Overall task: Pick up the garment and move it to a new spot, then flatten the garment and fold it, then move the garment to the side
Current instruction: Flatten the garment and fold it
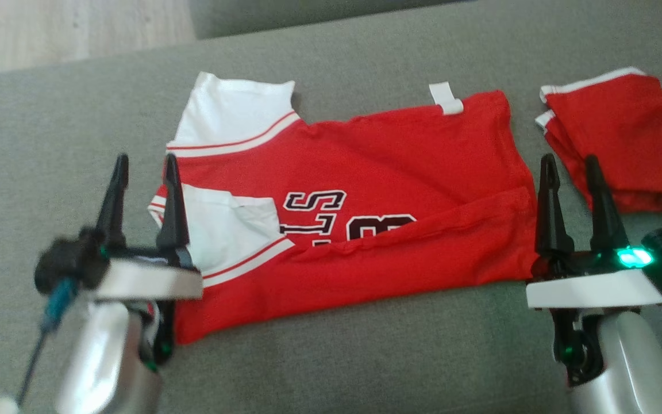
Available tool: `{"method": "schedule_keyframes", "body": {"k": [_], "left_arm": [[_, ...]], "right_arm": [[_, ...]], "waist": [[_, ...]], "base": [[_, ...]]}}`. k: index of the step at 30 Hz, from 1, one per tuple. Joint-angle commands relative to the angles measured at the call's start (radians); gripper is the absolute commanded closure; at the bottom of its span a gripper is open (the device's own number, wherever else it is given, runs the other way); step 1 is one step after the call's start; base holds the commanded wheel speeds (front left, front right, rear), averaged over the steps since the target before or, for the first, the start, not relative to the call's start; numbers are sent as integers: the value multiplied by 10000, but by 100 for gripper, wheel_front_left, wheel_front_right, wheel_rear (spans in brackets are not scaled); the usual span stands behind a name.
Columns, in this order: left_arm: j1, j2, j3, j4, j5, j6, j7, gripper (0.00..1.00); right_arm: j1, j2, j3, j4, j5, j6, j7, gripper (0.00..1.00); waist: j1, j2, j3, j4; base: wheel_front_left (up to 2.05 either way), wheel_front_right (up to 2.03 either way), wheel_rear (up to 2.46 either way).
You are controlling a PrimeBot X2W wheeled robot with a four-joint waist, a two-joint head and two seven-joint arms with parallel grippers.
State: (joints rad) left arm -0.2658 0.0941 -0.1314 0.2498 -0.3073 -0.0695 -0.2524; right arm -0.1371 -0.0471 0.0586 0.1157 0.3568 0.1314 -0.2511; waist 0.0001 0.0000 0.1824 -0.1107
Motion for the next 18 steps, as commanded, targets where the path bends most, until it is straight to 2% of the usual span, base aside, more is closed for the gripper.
{"method": "schedule_keyframes", "body": {"k": [1, 5, 9, 14, 18], "left_arm": [[-1307, 606, 187, 51, 121, -155, 369, 0], [-2595, 1178, -180, 662, 267, -380, 1278, 0], [-4296, 1954, -1119, 1703, 227, -580, 2789, 0], [-6185, 3088, -2925, 2841, -910, -607, 4432, 0], [-7226, 3647, -3602, 3898, -1472, -609, 4870, 0]], "right_arm": [[-540, -31, 327, -456, 76, -7, -104, 0], [-819, -31, 506, -503, 85, -7, -105, 0], [-1281, -31, 878, -459, 82, -7, -105, 0], [-1858, -31, 1310, -537, 167, -7, -106, 0], [-2134, -31, 1740, -687, 335, -7, -106, 0]], "waist": [[-1, 0, 403, -242], [-1, 0, 762, -466], [-1, 0, 1199, -856], [-1, 0, 1772, -1259], [-1, 0, 2174, -1526]], "base": [[0, 0, 0], [0, 0, 0], [0, 0, 0], [0, 0, 0], [0, 0, 0]]}}
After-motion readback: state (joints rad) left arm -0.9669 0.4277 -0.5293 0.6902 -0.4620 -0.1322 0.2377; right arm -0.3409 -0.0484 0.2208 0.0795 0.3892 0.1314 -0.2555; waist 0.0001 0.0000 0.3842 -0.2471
